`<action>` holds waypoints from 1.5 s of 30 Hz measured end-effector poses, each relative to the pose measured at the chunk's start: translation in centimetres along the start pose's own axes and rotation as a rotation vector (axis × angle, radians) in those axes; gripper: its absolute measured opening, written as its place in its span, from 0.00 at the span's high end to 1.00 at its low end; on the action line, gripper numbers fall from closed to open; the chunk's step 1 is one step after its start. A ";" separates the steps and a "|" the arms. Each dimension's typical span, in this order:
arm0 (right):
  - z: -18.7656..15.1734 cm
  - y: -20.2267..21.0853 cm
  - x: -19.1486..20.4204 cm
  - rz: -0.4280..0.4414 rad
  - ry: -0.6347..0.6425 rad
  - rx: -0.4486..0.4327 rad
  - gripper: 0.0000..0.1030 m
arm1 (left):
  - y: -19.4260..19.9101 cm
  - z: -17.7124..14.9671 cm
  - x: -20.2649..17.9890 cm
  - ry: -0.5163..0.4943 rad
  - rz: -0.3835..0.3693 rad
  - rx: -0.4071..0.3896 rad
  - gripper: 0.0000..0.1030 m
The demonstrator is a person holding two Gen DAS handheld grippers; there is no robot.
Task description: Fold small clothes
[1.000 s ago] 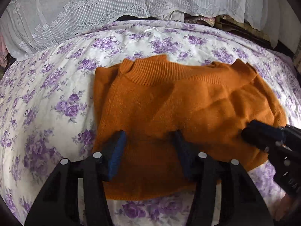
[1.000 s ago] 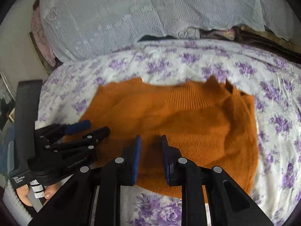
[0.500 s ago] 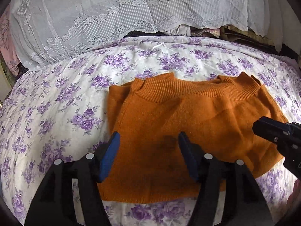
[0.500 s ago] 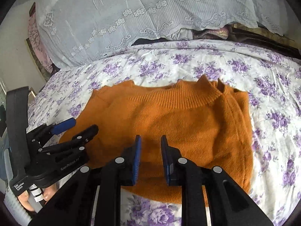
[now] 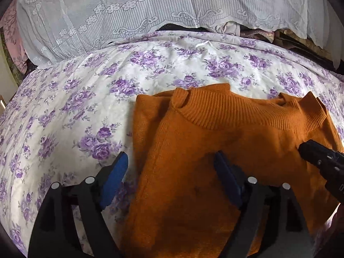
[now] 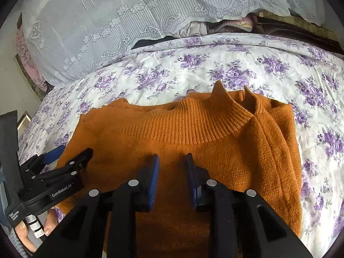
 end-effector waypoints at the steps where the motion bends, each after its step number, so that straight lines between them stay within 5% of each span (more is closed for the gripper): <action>1: 0.0 0.0 0.0 0.002 0.001 -0.001 0.74 | 0.0 0.0 0.0 -0.002 0.004 -0.002 0.22; 15: -1.9 6.7 1.3 0.030 0.036 -0.141 0.66 | 3.2 0.2 1.2 0.046 -0.018 -0.065 0.22; 19: -3.7 5.7 2.2 0.002 0.103 -0.092 0.61 | 3.4 0.2 1.0 0.033 -0.019 -0.070 0.22; 22: -4.7 3.2 1.4 -0.030 0.082 0.018 0.58 | 0.5 -1.1 0.1 -0.018 0.003 0.030 0.21; 32: -4.9 3.6 1.5 0.004 0.073 0.011 0.54 | 0.4 -1.2 0.8 0.029 -0.013 0.036 0.14; 36: -2.8 4.9 1.9 0.050 0.012 -0.053 0.54 | 2.2 0.4 1.5 0.056 -0.043 -0.025 0.15; 40: 0.6 4.0 1.9 0.006 -0.020 -0.106 0.54 | 2.5 2.6 2.5 0.067 -0.061 -0.056 0.15; 45: 1.1 -0.7 -0.7 -0.056 -0.096 -0.028 0.58 | -2.9 0.2 3.4 0.091 -0.055 0.111 0.12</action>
Point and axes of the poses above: each gripper's, at about its wrist camera, not at the fingertips, and y roughly against the way its jaws point, x to its left, z to its top, the point moved 8 cm from there along -y, roughly the way its jaws point, and after that the axes turned 12 degrees about -y, right-handed, at the moved point
